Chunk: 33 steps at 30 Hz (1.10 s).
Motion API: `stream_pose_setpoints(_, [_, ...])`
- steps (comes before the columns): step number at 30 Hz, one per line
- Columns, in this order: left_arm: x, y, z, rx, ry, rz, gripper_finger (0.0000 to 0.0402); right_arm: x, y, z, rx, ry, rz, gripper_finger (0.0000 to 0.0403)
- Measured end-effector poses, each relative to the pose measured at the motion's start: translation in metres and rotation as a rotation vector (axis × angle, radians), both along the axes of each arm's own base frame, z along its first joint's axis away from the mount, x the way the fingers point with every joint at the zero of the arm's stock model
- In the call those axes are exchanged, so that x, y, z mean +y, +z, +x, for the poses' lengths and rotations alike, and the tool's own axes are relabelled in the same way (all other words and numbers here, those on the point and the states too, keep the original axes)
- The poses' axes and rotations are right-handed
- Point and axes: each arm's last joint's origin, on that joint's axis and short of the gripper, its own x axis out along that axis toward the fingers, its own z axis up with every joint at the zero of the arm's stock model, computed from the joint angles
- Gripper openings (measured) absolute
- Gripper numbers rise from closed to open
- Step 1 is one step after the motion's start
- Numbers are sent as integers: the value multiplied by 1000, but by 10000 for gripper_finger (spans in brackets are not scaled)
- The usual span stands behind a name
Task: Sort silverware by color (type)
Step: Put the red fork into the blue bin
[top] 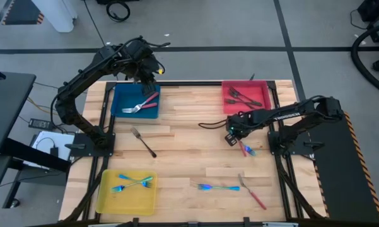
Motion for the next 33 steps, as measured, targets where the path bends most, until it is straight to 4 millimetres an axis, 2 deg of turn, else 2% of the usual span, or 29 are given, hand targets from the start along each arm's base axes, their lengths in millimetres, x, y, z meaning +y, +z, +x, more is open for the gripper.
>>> stream_pose_setpoints(6, [0, 0, 0, 0, 0, 0, 105, -1, 8, 4, -24, 16, -10, 9])
stream_pose_setpoints(9, [0, -7, 2, 6, -12, -25, 105, -1, 18, 8, -59, 50, -24, 9])
stream_pose_setpoints(12, [1, -25, 8, -7, -86, -120, 105, -2, 35, 16, -127, 108, -57, 9])
stream_pose_setpoints(16, [0, -61, 22, -72, -201, -264, 105, -2, 66, 26, -271, 223, -153, 9])
stream_pose_setpoints(21, [-6, -104, 41, -124, -279, -279, 105, -3, 109, 33, -549, 343, -302, 10])
stream_pose_setpoints(24, [-13, -126, 54, -183, -320, -241, 105, -3, 129, 32, -677, 368, -412, 10])
stream_pose_setpoints(29, [-32, -149, 80, -402, -342, -184, 105, -3, 148, 35, -768, 389, -650, 10])
stream_pose_setpoints(33, [-52, -157, 95, -585, -381, -159, 105, -4, 155, 40, -781, 397, -788, 10])
